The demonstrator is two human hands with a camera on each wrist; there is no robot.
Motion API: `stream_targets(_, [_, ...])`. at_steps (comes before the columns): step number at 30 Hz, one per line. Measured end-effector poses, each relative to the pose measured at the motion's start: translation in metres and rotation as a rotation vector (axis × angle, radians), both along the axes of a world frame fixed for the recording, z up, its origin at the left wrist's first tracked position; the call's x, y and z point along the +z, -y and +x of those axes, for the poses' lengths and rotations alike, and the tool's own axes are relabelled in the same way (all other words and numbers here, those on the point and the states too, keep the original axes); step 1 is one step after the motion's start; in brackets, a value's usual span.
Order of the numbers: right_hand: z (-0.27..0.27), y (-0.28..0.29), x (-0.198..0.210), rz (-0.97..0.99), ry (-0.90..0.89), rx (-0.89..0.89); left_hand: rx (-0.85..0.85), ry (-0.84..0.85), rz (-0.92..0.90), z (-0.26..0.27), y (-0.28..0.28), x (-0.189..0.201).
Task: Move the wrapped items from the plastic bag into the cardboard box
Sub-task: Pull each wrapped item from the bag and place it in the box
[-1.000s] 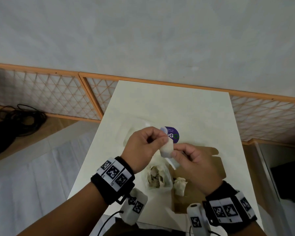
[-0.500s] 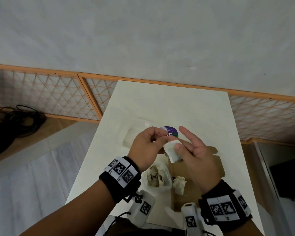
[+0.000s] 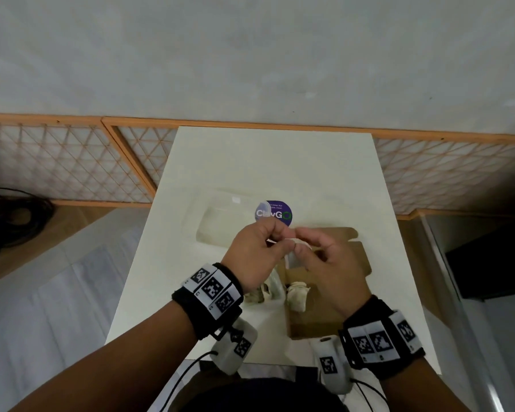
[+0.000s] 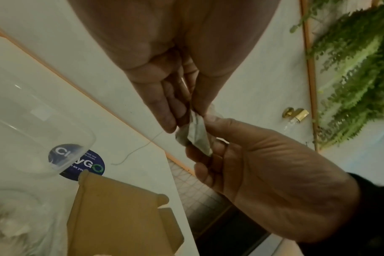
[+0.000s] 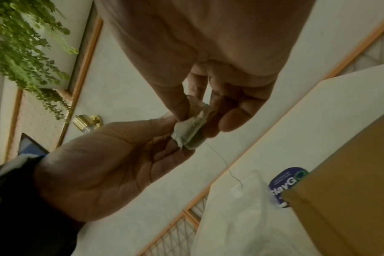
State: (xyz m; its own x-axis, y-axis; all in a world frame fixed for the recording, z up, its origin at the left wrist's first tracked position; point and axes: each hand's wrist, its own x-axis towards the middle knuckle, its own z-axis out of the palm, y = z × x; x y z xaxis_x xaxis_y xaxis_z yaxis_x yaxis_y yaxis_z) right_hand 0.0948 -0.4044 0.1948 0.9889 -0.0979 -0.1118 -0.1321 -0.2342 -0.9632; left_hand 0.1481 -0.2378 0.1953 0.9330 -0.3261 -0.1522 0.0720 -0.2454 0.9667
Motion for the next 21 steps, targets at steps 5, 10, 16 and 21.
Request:
stream_targets(5, [-0.022, 0.033, -0.015, -0.128, -0.076, -0.022, -0.172, 0.045, 0.138, -0.012, 0.020, -0.017])
stream_targets(10, [-0.049, 0.049, -0.029, -0.182, -0.197, 0.103, -0.325, -0.005, 0.311, -0.023, 0.017, -0.043])
stream_targets(16, [-0.051, 0.059, -0.122, -0.360, -0.503, 0.271, -0.246, -0.070, 0.548, -0.018, -0.021, -0.079])
stream_targets(21, [-0.035, 0.041, -0.160, -0.402, -0.646, 0.325, -0.229, -0.047, 0.718, -0.016, -0.042, -0.097])
